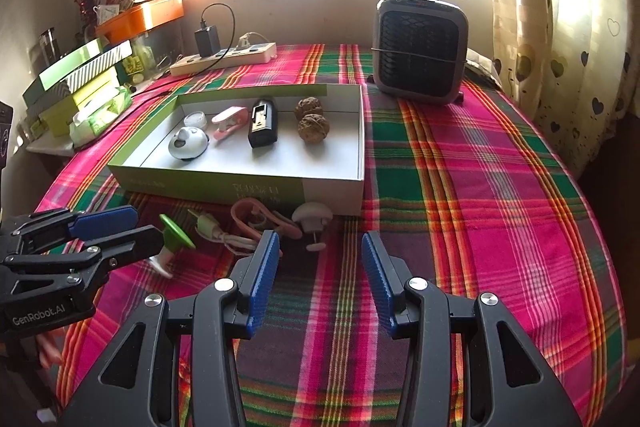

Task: Organize objects
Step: 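Grasp the green-and-white spool holder with the left tool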

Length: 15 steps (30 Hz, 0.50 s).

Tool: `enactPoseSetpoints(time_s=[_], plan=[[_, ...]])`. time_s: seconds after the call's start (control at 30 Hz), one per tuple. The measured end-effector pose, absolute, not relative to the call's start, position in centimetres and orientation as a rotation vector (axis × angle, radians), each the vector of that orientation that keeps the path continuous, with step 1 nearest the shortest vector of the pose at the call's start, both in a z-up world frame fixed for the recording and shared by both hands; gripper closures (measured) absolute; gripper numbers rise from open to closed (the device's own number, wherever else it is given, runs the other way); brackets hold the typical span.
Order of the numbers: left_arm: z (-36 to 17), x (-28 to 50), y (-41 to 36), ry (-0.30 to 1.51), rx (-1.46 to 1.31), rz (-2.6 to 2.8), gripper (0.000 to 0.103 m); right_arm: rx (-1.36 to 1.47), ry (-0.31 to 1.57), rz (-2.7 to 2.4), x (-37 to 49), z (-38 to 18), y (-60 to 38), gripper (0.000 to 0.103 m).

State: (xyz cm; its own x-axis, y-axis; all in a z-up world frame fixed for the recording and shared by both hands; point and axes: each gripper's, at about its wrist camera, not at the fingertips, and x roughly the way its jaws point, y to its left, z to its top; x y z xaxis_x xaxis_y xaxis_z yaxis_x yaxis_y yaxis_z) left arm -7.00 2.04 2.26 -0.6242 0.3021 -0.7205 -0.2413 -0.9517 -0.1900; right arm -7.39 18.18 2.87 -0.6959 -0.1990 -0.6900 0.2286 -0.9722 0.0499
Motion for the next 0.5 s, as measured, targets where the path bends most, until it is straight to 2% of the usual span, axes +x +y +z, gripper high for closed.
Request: enactPoseSetpoints(time_s=[0.5], plan=[[1.1, -7.4, 4.2, -0.047, -1.215, 2.530, 0.059, 1.095, 0.022, -2.703, -7.3, 2.8, 19.0, 0.058]])
